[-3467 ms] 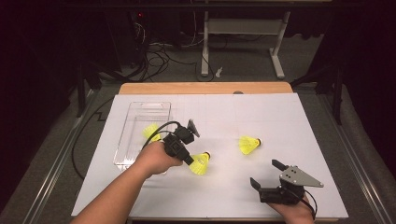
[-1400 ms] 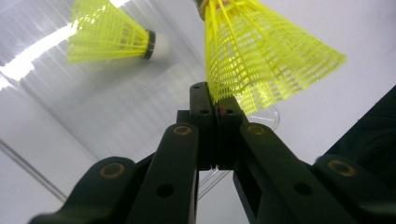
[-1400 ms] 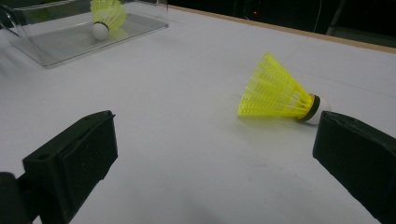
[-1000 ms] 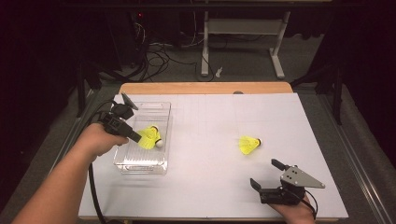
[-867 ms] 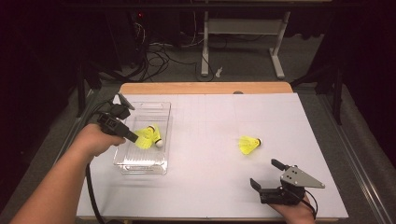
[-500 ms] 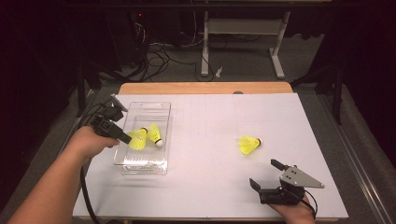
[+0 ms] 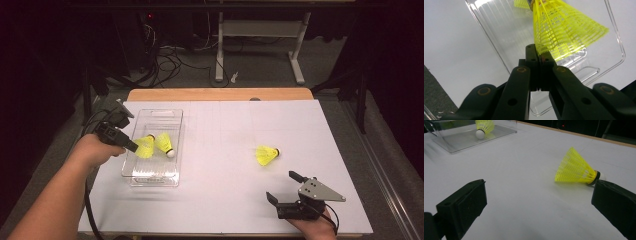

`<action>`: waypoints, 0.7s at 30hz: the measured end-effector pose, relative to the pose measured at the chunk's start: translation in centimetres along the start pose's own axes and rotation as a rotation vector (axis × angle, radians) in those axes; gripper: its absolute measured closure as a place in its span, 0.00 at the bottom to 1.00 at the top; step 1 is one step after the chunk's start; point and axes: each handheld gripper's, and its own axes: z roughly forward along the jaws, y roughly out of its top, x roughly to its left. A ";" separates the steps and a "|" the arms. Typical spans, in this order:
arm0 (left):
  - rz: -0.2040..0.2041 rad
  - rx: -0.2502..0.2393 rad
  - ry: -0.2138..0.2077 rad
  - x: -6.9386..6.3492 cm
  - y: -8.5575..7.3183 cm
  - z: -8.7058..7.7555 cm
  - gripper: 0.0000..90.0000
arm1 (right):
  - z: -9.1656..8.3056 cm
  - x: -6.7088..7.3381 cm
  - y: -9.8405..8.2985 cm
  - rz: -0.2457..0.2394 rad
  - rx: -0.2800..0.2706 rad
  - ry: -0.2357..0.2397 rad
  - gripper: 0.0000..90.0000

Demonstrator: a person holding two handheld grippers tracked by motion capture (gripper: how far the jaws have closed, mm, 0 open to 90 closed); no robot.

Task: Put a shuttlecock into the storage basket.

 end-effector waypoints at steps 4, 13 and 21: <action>-0.015 -0.002 0.015 0.1 0.8 -0.2 0.99 | 0.0 0.0 0.0 0.000 0.001 0.002 0.01; -0.028 -0.013 0.023 0.0 2.5 -1.1 0.99 | -0.1 -0.1 0.0 -0.002 0.000 0.009 0.01; -0.065 0.001 0.038 0.7 3.2 0.0 0.99 | 0.0 0.0 0.0 -0.006 0.001 0.014 0.01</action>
